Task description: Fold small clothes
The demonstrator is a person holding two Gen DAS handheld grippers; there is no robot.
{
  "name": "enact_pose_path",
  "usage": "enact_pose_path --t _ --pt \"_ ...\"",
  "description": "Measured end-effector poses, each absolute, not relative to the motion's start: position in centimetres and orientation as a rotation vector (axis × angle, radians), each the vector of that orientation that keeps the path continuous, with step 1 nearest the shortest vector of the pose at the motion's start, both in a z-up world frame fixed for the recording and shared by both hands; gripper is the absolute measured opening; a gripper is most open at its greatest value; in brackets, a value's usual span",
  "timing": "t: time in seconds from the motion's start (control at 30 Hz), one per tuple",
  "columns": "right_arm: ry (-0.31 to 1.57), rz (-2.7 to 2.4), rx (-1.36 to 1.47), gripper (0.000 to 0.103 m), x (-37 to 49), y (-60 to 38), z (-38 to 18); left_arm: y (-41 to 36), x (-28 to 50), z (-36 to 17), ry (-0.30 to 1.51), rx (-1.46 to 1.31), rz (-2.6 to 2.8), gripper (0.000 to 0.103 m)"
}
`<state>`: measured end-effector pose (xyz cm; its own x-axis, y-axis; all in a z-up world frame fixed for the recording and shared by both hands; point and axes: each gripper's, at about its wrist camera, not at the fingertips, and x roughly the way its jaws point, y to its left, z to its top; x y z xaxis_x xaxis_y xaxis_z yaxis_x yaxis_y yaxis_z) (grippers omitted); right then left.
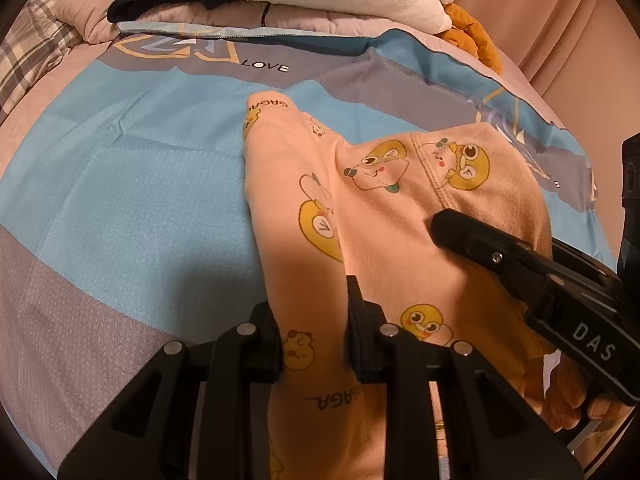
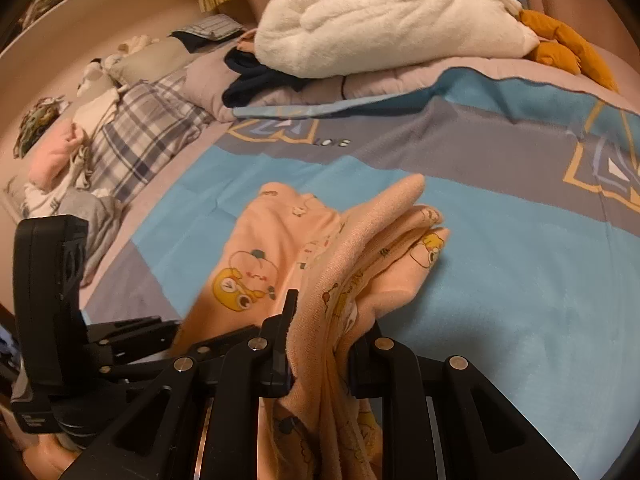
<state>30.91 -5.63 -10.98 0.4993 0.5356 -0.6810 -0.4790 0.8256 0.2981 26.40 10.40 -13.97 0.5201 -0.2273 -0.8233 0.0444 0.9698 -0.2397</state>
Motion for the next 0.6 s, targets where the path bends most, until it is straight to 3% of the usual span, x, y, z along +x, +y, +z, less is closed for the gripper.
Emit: enact_pose_path --t 0.6 --pt "0.943 0.547 0.09 0.021 31.9 -7.0 -12.9 10.6 26.4 -14.4 1.029 -0.196 -0.138 0.035"
